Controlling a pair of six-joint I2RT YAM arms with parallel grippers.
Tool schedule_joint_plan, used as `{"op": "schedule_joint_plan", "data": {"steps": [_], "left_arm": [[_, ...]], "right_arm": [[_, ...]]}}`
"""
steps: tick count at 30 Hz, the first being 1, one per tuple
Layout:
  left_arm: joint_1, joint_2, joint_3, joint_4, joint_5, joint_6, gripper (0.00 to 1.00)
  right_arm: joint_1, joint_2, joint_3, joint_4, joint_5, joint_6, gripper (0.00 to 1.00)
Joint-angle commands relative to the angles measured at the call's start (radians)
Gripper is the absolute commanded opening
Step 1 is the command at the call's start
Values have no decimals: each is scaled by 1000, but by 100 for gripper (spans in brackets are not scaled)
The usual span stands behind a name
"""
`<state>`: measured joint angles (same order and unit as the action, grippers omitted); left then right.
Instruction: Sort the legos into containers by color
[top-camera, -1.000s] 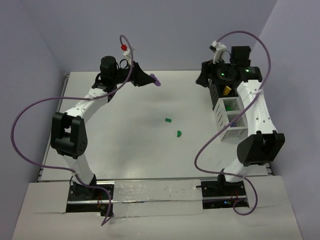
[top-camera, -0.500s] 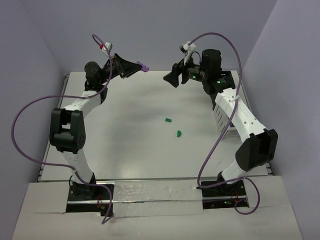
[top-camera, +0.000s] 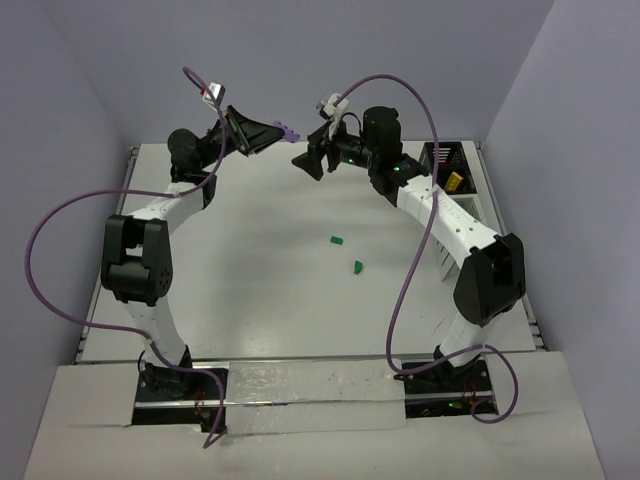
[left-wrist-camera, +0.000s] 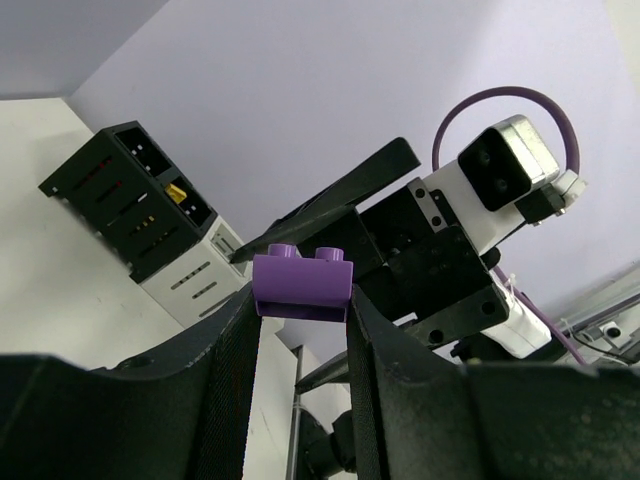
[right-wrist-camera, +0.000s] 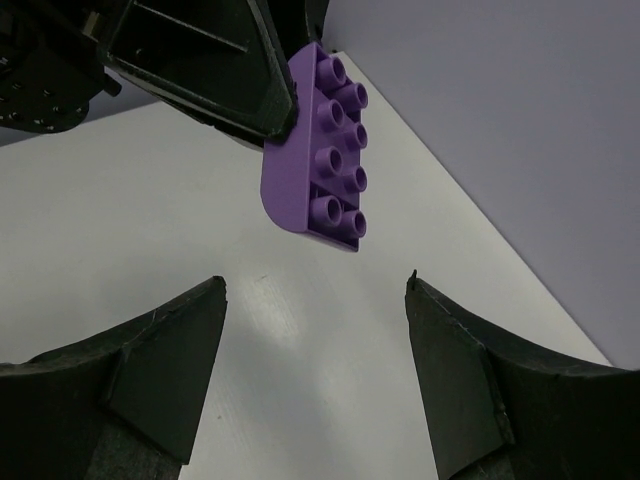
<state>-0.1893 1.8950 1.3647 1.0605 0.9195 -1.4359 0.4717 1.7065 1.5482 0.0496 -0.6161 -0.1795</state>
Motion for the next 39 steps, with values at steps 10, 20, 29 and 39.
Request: {"op": "schedule_joint_plan", "data": {"steps": [10,20,29,39], "left_arm": [[-2,18,33,98,36,-43,0],[-2,19,34,83,35,-35,0],[-4,19,36,79,34,-33,0],[2,-27,32,-139,17,168,99]], "right_arm": [[64,-34,15,156,55,-130,76],[72,-40,5,188,94,-137,55],[72,-25,24,144,114,-166,26],[45,-134,2,-86,101,-256,0]]}}
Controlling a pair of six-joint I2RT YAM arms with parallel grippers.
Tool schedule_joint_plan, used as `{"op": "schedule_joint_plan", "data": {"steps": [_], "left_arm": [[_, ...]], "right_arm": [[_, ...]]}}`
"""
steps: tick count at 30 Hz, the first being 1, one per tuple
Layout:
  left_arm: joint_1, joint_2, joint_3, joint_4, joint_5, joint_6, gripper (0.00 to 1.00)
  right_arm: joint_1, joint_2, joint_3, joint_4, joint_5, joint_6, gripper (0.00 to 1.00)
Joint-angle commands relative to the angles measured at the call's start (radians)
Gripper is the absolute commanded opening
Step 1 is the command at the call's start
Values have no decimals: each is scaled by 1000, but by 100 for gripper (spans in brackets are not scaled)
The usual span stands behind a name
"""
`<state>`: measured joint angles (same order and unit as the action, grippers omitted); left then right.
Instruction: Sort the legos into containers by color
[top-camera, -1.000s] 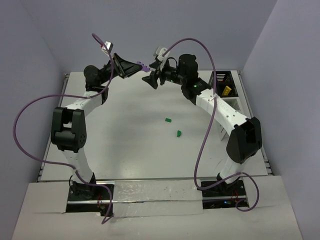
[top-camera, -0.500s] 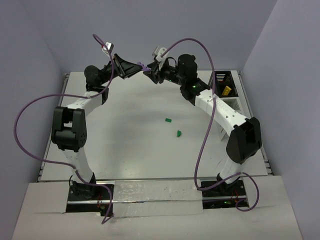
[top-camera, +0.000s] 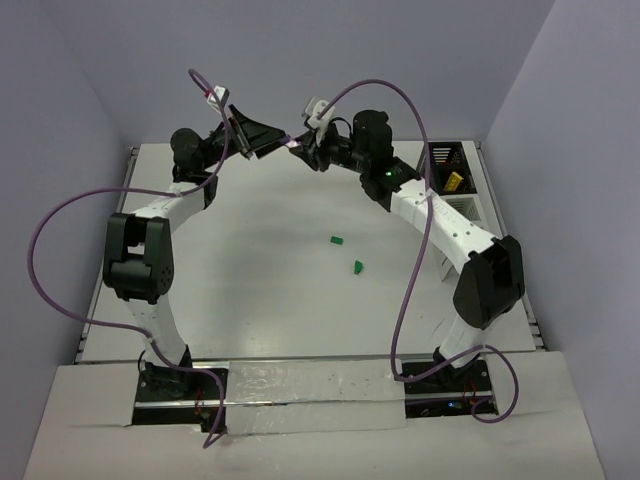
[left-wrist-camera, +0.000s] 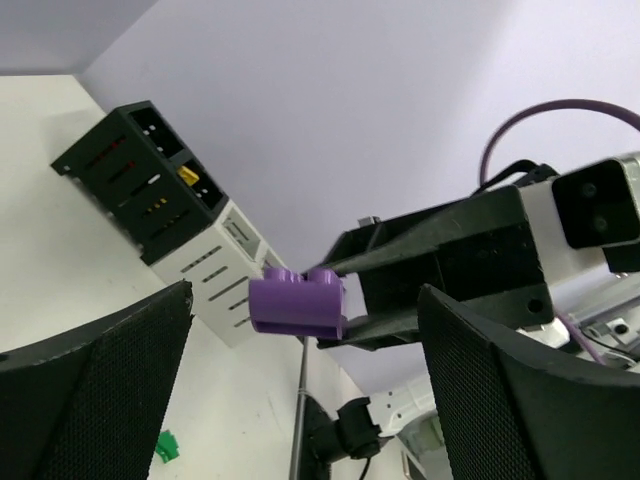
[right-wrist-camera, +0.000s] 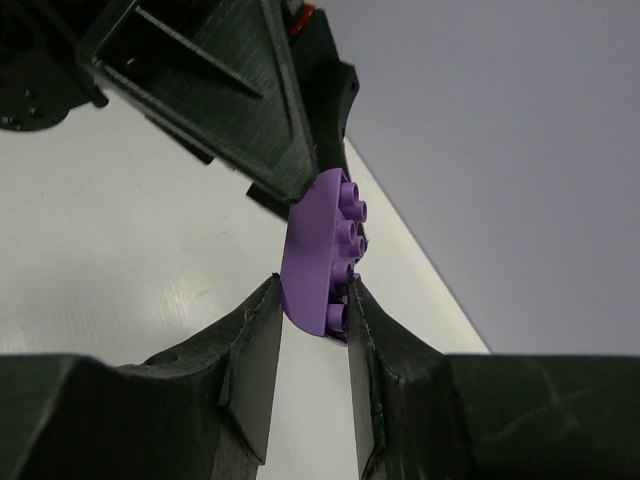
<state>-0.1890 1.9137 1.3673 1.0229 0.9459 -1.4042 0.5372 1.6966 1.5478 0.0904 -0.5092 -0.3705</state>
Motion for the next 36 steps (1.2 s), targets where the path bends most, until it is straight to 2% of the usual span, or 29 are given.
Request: {"op": "schedule_joint_plan", "data": {"steps": [1,5,8,10,12,17,18,22,25,30,36], "left_arm": [[2,-53,29,-137,-17,173,99],[21,-121,-18,-250,-70,328,99],[13,-170,17,-563,-144,681,99],[-6,-174,59,-699,-215,870,99],[-29,-153,111,-834,-243,992,99],[-121,-123,187,-999,-308,1282,99],[-136,-119,196,-1037,-309,1347,99],[-194,-116,200,-1063,-337,1393,99],[-208,-103,235,-1113,-300,1464,99],[-208,-73,280,-1178,-292,1480,99],[-208,-100,247,-1188,-306,1484,99]], "right_arm": [[-31,-130,0,-172,-10,-85,0],[-110,-277,-64,-398,-9,-212,0],[-214,-383,-88,-657,2,-297,0],[-287,-410,-85,-819,14,-355,0],[-367,-436,-65,-939,31,-417,0],[-530,-460,-9,-1258,92,-569,0],[-592,-460,-5,-1330,112,-592,0],[-691,-447,0,-1438,166,-690,0],[-759,-380,38,-1514,240,-745,0],[-787,-270,106,-1533,309,-751,0],[-787,-179,137,-1533,361,-756,0]]}}
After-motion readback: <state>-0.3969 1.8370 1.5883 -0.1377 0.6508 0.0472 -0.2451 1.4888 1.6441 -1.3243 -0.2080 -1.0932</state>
